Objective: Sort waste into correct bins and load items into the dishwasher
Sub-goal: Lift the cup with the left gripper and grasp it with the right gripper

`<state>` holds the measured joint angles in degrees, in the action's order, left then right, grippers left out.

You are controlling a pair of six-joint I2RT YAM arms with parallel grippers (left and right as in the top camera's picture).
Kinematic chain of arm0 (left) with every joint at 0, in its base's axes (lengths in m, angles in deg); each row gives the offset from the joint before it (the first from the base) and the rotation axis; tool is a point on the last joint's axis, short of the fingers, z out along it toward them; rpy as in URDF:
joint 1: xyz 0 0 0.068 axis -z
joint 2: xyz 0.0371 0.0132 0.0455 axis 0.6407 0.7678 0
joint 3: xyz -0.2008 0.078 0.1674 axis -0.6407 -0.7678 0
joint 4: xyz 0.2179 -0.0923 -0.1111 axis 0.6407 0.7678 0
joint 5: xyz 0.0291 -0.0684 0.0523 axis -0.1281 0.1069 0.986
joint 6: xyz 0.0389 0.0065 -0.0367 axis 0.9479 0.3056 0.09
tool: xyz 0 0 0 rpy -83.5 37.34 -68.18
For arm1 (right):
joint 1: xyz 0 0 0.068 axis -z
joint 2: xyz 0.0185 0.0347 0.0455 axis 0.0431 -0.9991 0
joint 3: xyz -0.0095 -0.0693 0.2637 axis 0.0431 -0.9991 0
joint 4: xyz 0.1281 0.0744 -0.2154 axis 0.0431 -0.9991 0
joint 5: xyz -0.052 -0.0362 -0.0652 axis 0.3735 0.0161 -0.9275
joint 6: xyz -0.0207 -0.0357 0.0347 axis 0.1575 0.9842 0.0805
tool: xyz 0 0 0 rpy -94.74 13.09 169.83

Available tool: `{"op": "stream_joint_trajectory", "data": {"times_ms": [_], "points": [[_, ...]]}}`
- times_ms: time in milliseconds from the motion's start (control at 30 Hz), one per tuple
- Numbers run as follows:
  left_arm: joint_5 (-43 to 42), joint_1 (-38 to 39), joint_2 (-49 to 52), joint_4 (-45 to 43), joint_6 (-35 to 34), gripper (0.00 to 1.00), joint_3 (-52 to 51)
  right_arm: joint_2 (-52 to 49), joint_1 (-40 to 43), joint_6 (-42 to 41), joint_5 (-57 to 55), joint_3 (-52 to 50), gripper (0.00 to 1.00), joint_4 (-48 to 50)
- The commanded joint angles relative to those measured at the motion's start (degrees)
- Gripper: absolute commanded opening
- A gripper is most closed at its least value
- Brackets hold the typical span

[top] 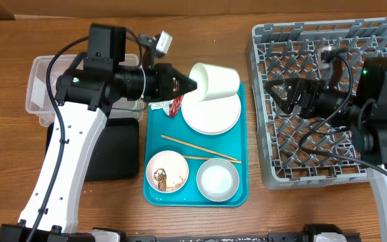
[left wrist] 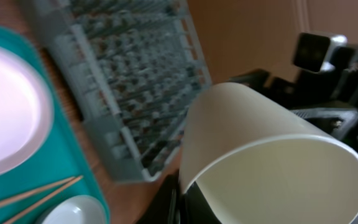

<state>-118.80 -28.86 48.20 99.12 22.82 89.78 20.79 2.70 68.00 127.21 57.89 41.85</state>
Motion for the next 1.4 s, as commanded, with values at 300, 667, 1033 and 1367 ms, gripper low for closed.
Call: {"op": "stream_joint_trajectory", "data": {"times_ms": [300,667,1033,1367], "points": [[-16.8,0.3,-0.4,-3.2,1.0,0.04,0.8,-0.5,-9.4,1.6,22.7,1.3,0.87,14.0],[-22.2,2.4,-0.4,-3.7,1.3,0.04,0.8,-0.6,-10.5,-0.1,17.3,1.3,0.79,15.9],[-25.6,2.2,-0.4,-6.9,1.7,0.04,0.8,-1.8,-9.5,-0.1,15.8,1.3,0.91,16.5],[-21.9,2.1,-0.4,-7.0,2.3,0.04,0.8,-1.8,-6.1,-3.9,20.8,1.3,0.94,18.3]]}}
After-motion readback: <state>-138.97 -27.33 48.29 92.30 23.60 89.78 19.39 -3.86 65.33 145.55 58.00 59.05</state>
